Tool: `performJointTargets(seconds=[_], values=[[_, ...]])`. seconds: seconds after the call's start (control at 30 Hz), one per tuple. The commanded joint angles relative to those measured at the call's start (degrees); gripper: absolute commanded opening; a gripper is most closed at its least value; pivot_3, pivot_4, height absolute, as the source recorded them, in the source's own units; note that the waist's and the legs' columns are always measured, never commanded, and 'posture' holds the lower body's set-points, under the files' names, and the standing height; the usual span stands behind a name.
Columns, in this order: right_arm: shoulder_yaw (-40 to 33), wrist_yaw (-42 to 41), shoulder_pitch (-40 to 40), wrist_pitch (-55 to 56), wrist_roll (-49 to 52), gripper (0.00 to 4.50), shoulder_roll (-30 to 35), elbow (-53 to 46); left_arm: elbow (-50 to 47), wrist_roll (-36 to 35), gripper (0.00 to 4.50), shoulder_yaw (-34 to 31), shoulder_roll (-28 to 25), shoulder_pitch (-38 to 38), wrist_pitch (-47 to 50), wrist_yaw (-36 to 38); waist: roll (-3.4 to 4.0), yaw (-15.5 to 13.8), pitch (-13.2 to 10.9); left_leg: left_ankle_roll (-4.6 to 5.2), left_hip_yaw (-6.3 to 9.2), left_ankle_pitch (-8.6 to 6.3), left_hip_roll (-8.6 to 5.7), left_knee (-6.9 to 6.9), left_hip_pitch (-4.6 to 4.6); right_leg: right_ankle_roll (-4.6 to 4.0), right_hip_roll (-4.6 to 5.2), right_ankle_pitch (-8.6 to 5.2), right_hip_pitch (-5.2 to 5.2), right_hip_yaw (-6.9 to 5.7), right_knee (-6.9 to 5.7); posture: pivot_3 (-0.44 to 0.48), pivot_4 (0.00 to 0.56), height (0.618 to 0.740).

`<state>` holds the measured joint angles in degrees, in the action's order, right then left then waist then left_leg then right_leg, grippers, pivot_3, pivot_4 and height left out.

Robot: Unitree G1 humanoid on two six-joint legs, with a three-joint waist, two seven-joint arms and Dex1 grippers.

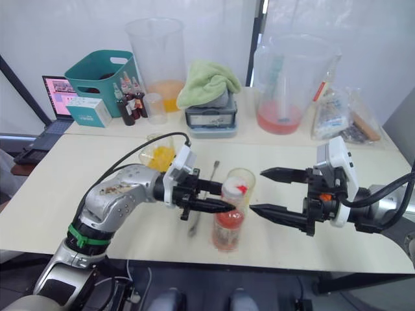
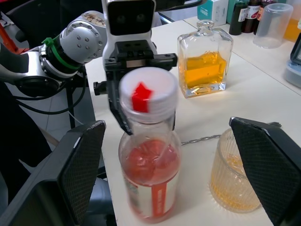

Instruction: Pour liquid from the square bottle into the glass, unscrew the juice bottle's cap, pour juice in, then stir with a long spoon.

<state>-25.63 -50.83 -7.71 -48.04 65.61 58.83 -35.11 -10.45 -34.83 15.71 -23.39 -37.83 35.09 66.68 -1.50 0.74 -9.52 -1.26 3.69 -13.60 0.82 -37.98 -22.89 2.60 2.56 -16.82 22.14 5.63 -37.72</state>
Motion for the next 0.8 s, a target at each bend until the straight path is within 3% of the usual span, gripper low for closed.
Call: performJointTargets(seconds=[0.03,0.27,0.5,0.8], values=[[0.4,2.2,-1.5,-0.1,1.9,4.50,0.2,-2.9,-1.0,0.8,1.16,0.4,0.5,-0.2,-2.3,1.4,0.00,0.0,0.0,0.00,0.00,0.00,0.00,0.00,-0.01,0.00,0.00,0.00,0.00,0.00,0.01,0.000,0.150,0.740],[10.5,10.8,-6.9,-0.5,0.1,4.50,-2.5,-6.8,-0.7,3.8,1.16,0.7,0.6,0.4,-6.8,2.6,0.00,-0.1,0.0,-0.01,0.00,0.01,0.01,0.00,0.00,0.00,-0.01,0.00,0.00,0.00,0.03,0.000,0.150,0.740],[10.7,14.3,-7.6,-0.3,3.6,4.50,-4.5,-5.9,-0.4,4.2,1.16,0.7,0.6,0.4,-7.6,2.8,0.00,-0.1,0.0,-0.02,0.03,0.02,0.01,-0.06,-0.05,0.00,0.00,0.00,0.00,-0.01,0.03,0.000,0.150,0.740],[8.9,16.3,-6.6,0.4,8.7,1.72,-4.7,-6.3,-0.4,4.3,1.16,0.6,0.6,0.4,-7.4,3.1,0.00,-0.1,0.0,-0.01,0.03,0.02,0.01,-0.06,-0.05,0.00,0.00,0.00,0.00,-0.01,0.03,0.000,0.150,0.740]])
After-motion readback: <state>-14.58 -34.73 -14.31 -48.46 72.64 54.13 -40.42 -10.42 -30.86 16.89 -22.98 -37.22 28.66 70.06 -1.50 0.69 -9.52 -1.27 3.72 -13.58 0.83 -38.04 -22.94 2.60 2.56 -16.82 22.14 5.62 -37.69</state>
